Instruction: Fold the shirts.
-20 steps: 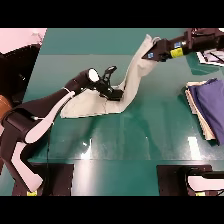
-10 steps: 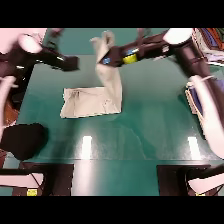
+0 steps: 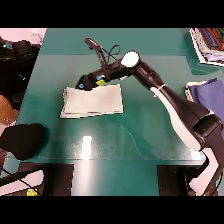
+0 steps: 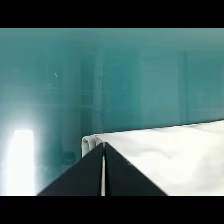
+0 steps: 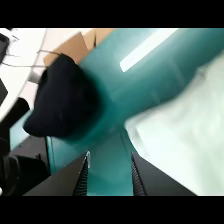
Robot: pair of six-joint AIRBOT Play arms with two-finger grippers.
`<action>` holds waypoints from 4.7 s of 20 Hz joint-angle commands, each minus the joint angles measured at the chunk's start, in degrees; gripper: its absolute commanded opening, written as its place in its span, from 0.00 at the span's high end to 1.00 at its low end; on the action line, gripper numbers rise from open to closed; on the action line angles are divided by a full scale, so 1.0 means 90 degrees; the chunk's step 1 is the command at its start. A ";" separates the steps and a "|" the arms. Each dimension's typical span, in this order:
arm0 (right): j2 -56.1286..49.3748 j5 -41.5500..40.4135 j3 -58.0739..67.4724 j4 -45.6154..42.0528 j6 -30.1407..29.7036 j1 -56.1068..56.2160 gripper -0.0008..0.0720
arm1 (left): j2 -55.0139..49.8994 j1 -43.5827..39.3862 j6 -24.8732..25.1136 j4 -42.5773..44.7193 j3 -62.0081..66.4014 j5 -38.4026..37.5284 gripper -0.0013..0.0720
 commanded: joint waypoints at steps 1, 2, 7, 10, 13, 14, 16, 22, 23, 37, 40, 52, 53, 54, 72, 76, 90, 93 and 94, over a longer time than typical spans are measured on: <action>0.0590 0.0478 -0.1146 -0.0685 0.0129 -0.0663 0.57 | 0.0068 0.0097 0.0007 0.0027 0.0000 -0.0182 0.94; 0.0838 0.0476 -0.1610 -0.0928 0.0236 -0.0906 0.58 | 0.0068 0.0097 0.0007 0.0027 0.0000 -0.0192 0.94; 0.1938 -0.0238 -0.4170 -0.1253 0.0979 -0.2169 0.49 | 0.0068 0.0097 0.0005 -0.0073 0.0000 -0.0245 0.94; 0.1843 -0.0544 -0.4906 -0.0539 0.0979 -0.2518 0.22 | 0.0061 0.0051 0.0007 -0.0221 -0.0002 -0.0199 0.94; 0.1258 -0.0644 -0.4809 -0.0146 0.0957 -0.2341 0.23 | 0.0058 -0.0015 0.0005 -0.0260 -0.0056 -0.0153 0.94; 0.1037 -0.0639 -0.4624 -0.0053 0.0950 -0.2188 0.23 | 0.0058 -0.0012 0.0007 -0.0260 -0.0066 -0.0153 0.94; 0.0559 -0.0639 -0.4068 0.0199 0.0923 -0.1860 0.23 | 0.0053 -0.0012 0.0007 -0.0262 -0.0078 -0.0155 0.94; -0.0619 -0.0704 -0.2232 0.0631 0.0903 -0.1090 0.76 | 0.0056 -0.0012 0.0002 -0.0352 -0.0078 -0.0211 0.94; -0.0692 -0.0685 -0.2001 0.0624 0.0801 -0.1059 0.92 | 0.0053 -0.0015 0.0005 -0.0420 -0.0078 -0.0243 0.94; 0.2875 -0.0920 -0.3942 -0.0063 0.0765 -0.5309 0.97 | 0.0056 -0.1868 0.0000 -0.0359 -0.0078 0.0172 0.94; 0.3543 -0.1025 -0.4444 -0.0066 0.0758 -0.6749 0.97 | 0.0056 -0.2106 -0.0058 -0.0384 -0.0078 0.0289 0.95; 0.3934 -0.0469 -0.3082 -0.0393 0.0600 -0.8454 0.97 | 0.0046 -0.2183 -0.0214 -0.0410 -0.0078 0.0347 0.94; 0.3934 -0.0321 -0.2841 -0.0415 0.0600 -0.8454 0.97 | 0.0046 -0.2183 -0.0214 -0.0413 -0.0078 0.0347 0.94; 0.3934 -0.0185 -0.2654 -0.0590 0.0680 -0.8454 0.97 | 0.0046 -0.2183 -0.0214 -0.0410 -0.0078 0.0345 0.94; 0.6144 0.1205 -0.5717 -0.4396 0.1435 -1.0336 0.72 | 0.0046 -0.2181 0.0005 -0.0396 -0.0078 0.0279 0.94; 0.6183 0.1224 -0.5894 -0.4124 0.1452 -1.0450 0.23 | 0.0046 -0.2183 0.0005 -0.0398 -0.0078 0.0277 0.94; 0.5282 0.0821 -0.3917 -0.3045 0.1477 -0.4204 0.64 | 0.0049 -0.2183 0.0000 -0.0406 -0.0075 0.0568 0.94; 0.4860 0.0840 -0.3541 -0.3043 0.1477 -0.3478 0.97 | 0.0049 -0.2181 0.0000 -0.0406 -0.0075 0.0668 0.94; 0.4758 0.0840 -0.3441 -0.3041 0.1477 -0.3334 0.97 | 0.0049 -0.2181 0.0000 -0.0406 -0.0075 0.0702 0.94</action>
